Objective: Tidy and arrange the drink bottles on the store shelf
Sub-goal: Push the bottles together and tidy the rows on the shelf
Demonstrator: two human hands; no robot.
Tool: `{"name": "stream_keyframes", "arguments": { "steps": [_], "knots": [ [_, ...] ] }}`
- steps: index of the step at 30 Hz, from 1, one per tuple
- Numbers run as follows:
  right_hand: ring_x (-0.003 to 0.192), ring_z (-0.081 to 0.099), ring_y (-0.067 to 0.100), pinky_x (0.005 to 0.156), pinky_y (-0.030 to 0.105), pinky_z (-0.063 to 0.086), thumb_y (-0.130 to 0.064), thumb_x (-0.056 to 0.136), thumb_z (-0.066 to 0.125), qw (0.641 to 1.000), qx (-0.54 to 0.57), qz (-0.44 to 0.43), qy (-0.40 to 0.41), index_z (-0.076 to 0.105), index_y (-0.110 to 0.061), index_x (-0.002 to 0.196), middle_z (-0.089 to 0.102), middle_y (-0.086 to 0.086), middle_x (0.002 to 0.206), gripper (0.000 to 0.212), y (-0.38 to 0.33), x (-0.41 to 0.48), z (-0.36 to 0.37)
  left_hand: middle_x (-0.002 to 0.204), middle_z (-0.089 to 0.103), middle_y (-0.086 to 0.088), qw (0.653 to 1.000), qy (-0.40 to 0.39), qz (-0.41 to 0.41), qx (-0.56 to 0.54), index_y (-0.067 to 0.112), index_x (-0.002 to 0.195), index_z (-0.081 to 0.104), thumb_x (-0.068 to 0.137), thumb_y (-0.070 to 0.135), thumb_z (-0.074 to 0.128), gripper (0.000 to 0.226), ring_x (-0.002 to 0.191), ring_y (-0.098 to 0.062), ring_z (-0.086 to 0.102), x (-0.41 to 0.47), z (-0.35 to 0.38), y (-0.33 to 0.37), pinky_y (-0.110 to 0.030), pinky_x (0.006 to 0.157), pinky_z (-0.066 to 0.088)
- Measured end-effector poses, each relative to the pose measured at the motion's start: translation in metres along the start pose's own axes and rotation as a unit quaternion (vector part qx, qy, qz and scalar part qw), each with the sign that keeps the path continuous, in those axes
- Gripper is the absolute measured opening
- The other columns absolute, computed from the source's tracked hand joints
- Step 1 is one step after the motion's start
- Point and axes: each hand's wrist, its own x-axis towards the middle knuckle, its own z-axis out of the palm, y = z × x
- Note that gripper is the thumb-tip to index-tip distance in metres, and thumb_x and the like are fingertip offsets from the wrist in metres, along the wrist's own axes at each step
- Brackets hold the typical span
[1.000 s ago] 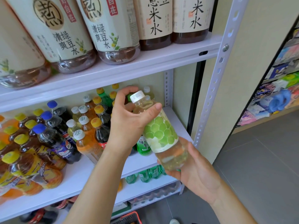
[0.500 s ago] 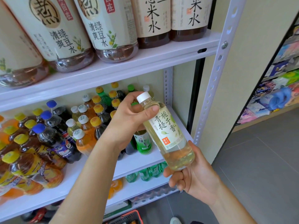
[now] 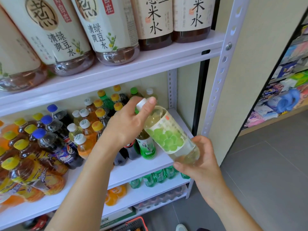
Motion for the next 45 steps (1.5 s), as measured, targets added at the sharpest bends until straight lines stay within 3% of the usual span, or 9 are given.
{"name": "stream_keyframes", "arguments": {
  "steps": [6,10,13,17,22,29,35,41,45],
  "knots": [
    [0.112,0.05,0.005,0.087,0.012,0.045,0.0,0.057,0.086,0.938,-0.259,-0.217,0.073,0.042,-0.048,0.115,0.041,-0.011,0.121,0.088,0.008,-0.001,0.001,0.065,0.05,0.01,0.996,0.021,0.079,-0.046,0.023,0.086,0.059,0.098,0.042,0.05,0.024,0.06,-0.007,0.046,0.002,0.002,-0.008,-0.029,0.059,0.038],
    [0.122,0.049,-0.003,0.083,0.012,0.049,-0.035,0.064,0.085,0.984,-0.132,-0.027,-0.119,0.045,-0.054,0.123,0.046,-0.015,0.13,0.073,-0.007,0.01,-0.015,0.075,0.055,0.009,0.983,-0.038,0.174,-0.045,0.023,0.098,0.06,0.101,0.035,0.047,0.017,0.067,-0.013,0.049,0.0,0.003,-0.002,-0.033,0.063,0.042],
    [0.127,0.046,-0.006,0.09,0.021,0.052,-0.05,0.075,0.079,0.961,-0.179,0.015,-0.211,0.042,-0.055,0.129,0.047,-0.025,0.135,0.066,-0.017,0.021,-0.022,0.073,0.053,0.011,0.977,-0.068,0.202,-0.007,0.02,0.098,0.06,0.095,0.032,0.046,0.019,0.064,-0.006,0.046,0.001,0.006,0.004,-0.031,0.061,0.039],
    [0.121,0.053,-0.004,0.097,0.017,0.045,-0.039,0.081,0.076,0.951,-0.212,-0.033,-0.224,0.037,-0.043,0.138,0.058,-0.023,0.128,0.069,-0.026,0.034,-0.012,0.079,0.05,0.016,0.956,-0.118,0.261,0.066,0.015,0.1,0.06,0.093,0.023,0.046,0.018,0.074,0.002,0.047,0.001,0.012,0.017,-0.014,0.065,0.034],
    [0.107,0.057,-0.005,0.091,0.021,0.047,-0.047,0.072,0.081,0.925,-0.328,-0.068,-0.179,0.035,-0.055,0.127,0.062,-0.023,0.115,0.072,-0.035,0.049,-0.007,0.094,0.052,-0.001,0.929,-0.161,0.307,0.132,0.013,0.103,0.062,0.09,0.018,0.051,0.018,0.08,-0.013,0.048,0.003,0.021,0.022,-0.029,0.071,0.043],
    [0.095,0.06,-0.007,0.077,0.02,0.052,-0.047,0.062,0.084,0.931,-0.334,-0.059,-0.135,0.042,-0.051,0.114,0.064,-0.023,0.101,0.067,-0.022,0.065,-0.002,0.101,0.059,-0.001,0.942,-0.164,0.267,0.118,0.02,0.113,0.062,0.089,0.013,0.065,0.025,0.085,-0.016,0.056,0.012,0.027,0.008,-0.035,0.076,0.05],
    [0.093,0.051,0.006,0.068,0.01,0.034,-0.032,0.061,0.089,0.927,-0.369,-0.059,-0.04,0.045,-0.032,0.114,0.054,-0.012,0.108,0.069,0.017,0.096,0.0,0.1,0.068,-0.006,0.959,0.086,0.154,0.223,0.013,0.117,0.068,0.089,0.014,0.067,0.028,0.081,-0.026,0.064,0.021,0.019,-0.04,-0.039,0.07,0.055],
    [0.107,0.055,0.02,0.083,0.03,0.043,-0.021,0.06,0.089,0.924,-0.378,-0.04,-0.038,0.052,-0.021,0.123,0.059,0.0,0.119,0.073,0.053,0.131,0.013,0.143,0.045,-0.01,0.911,0.008,0.067,0.407,0.018,0.148,0.036,0.095,0.04,0.057,0.06,0.102,-0.032,0.065,0.024,0.058,-0.077,-0.039,0.077,0.053],
    [0.111,0.056,0.022,0.084,0.027,0.043,-0.017,0.065,0.086,0.924,-0.376,-0.039,-0.057,0.052,-0.019,0.128,0.061,0.001,0.121,0.072,0.067,0.145,0.026,0.118,0.058,-0.008,0.919,0.012,0.045,0.393,0.022,0.152,0.024,0.093,0.041,0.06,0.071,0.093,-0.031,0.066,0.031,0.066,-0.09,-0.04,0.073,0.052]
  ]
}}
